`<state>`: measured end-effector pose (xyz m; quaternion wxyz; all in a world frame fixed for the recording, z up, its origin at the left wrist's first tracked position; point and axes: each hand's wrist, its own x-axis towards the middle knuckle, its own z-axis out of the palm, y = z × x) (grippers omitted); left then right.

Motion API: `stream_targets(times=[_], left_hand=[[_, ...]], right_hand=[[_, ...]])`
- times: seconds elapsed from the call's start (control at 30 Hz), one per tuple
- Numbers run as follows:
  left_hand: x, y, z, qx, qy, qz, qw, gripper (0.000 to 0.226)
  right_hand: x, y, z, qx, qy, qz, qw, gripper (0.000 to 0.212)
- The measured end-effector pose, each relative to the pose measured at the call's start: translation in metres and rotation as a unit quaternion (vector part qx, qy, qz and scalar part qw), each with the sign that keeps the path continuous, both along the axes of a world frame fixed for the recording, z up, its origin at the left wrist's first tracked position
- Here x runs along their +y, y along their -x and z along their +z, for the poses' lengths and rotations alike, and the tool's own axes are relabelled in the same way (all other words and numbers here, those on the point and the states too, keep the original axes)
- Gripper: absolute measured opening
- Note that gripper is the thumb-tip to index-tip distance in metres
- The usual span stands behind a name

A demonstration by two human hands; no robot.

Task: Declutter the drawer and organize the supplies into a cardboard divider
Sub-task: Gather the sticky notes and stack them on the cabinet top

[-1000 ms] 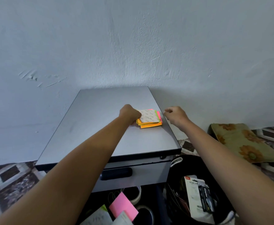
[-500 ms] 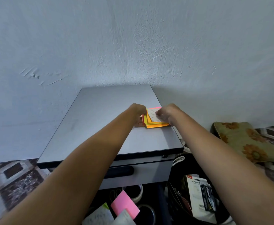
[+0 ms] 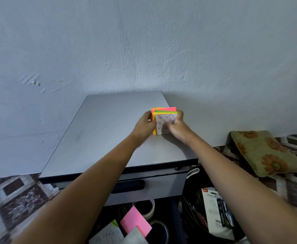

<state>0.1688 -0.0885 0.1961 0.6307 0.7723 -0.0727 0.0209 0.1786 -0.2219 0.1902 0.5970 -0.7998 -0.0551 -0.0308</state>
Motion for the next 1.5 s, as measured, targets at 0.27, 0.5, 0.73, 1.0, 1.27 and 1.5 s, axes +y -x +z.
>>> stream_targets(times=[0.27,0.5,0.73,1.0,1.27,1.5], left_hand=[[0.003,-0.017,0.006,0.005,-0.174,0.062,0.983,0.024],[0.007,-0.033,0.01,0.068,-0.329,0.099,0.937,0.038],[0.02,-0.021,0.02,0.069,-0.24,0.102,0.963,0.031],[0.068,0.122,0.002,-0.035,-0.185,0.005,0.982,0.023],[0.111,0.211,-0.118,0.147,-0.215,0.023,0.965,0.027],[0.13,0.248,-0.216,0.305,-0.319,0.04,0.896,0.038]], right_hand=[[-0.009,-0.02,0.005,0.01,0.131,-0.018,0.991,0.037],[-0.003,-0.031,0.006,0.049,0.327,-0.093,0.939,0.04],[0.001,-0.011,0.013,-0.021,0.254,-0.129,0.958,0.033],[0.014,0.119,0.015,-0.128,0.165,-0.02,0.978,0.027],[0.046,0.209,-0.084,-0.003,0.155,0.079,0.985,0.024],[0.079,0.227,-0.203,0.205,0.221,0.14,0.943,0.036]])
